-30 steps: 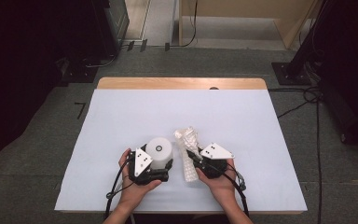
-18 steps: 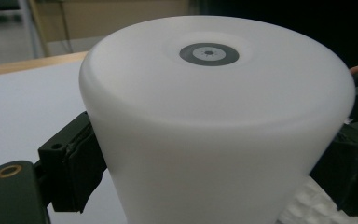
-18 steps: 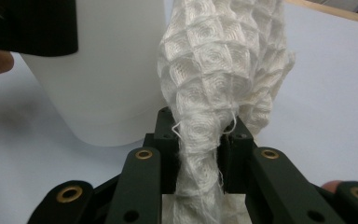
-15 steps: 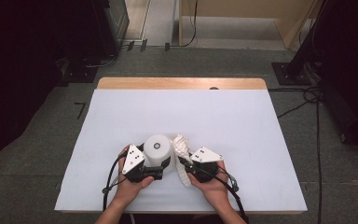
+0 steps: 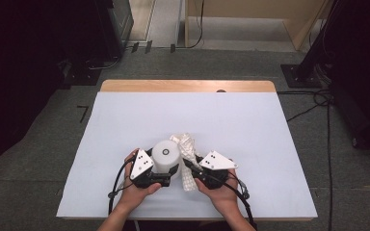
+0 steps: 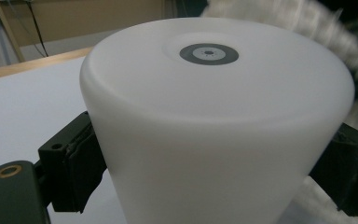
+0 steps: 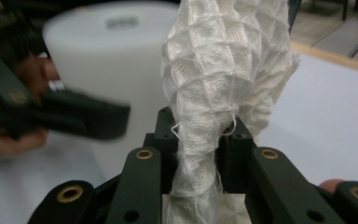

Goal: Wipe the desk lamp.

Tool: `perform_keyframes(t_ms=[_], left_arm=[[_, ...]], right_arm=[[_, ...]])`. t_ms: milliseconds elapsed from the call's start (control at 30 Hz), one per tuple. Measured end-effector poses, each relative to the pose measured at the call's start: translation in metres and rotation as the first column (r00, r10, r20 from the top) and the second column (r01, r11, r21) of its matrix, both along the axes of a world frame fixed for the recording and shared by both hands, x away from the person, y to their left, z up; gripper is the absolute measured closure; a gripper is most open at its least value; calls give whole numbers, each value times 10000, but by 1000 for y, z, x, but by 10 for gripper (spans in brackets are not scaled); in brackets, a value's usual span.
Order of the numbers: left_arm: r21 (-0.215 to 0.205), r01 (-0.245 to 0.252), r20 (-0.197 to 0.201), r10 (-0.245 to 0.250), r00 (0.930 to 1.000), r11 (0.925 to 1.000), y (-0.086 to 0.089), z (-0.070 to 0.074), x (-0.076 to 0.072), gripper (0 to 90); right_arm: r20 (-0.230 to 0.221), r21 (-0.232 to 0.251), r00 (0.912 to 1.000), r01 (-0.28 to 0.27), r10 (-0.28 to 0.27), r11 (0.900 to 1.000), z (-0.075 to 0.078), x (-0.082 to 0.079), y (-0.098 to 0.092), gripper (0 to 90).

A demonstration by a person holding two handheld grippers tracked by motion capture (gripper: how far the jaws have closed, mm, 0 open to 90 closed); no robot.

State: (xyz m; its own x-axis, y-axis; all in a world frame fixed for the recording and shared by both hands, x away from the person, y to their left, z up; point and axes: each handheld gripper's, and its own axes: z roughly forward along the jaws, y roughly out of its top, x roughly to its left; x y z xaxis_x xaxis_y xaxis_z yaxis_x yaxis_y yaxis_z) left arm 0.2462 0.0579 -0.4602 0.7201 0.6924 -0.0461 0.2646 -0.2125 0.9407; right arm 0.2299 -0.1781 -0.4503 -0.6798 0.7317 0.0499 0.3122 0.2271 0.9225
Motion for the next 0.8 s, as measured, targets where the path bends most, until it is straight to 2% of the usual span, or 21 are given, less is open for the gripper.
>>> perform_keyframes(t_ms=[67, 133, 200, 267, 367, 433, 533, 667, 733, 800], left_arm=[[-228, 11, -96, -13, 10000, 9997, 3, 1, 2, 84], [-246, 37, -43, -38, 10000, 9997, 4, 2, 2, 84], [-238, 71, -12, -71, 10000, 9997, 5, 2, 2, 84], [-250, 195, -81, -197, 9998, 9995, 4, 1, 2, 85], [41, 201, -36, -201, 9998, 9998, 1, -2, 2, 85], [125, 217, -38, -217, 9998, 9997, -1, -3, 2, 85], [128, 220, -24, -220, 9998, 9997, -2, -3, 2, 85], [49, 157, 69, -157, 9999, 9999, 0, -1, 2, 84], [4, 95, 113, -95, 9999, 10000, 2, 0, 3, 85], [-76, 78, 108, -77, 9999, 9999, 3, 0, 3, 85]], right_arm=[[-371, -240, 9993, -16, 7, 9997, -10, 3, 3, 727], [-724, -454, 9974, -82, 49, 9989, -18, 7, 5, 727], [-949, -310, 9953, -223, 192, 9993, -23, 9, 5, 726], [-888, -211, 9958, -257, 237, 9994, -21, 9, 3, 726], [-481, 103, 9986, -234, 239, 9997, -11, 6, 0, 726], [-47, 158, 9998, -171, 172, 9997, -3, 3, -2, 726], [109, 257, 9998, -145, 142, 9996, 2, 1, -3, 727], [-238, 67, 9996, -134, 136, 9999, -5, 4, -2, 727], [-792, -240, 9967, -193, 174, 9995, -16, 9, 2, 726], [-1129, -220, 9931, -331, 305, 9992, -22, 11, 3, 726]])
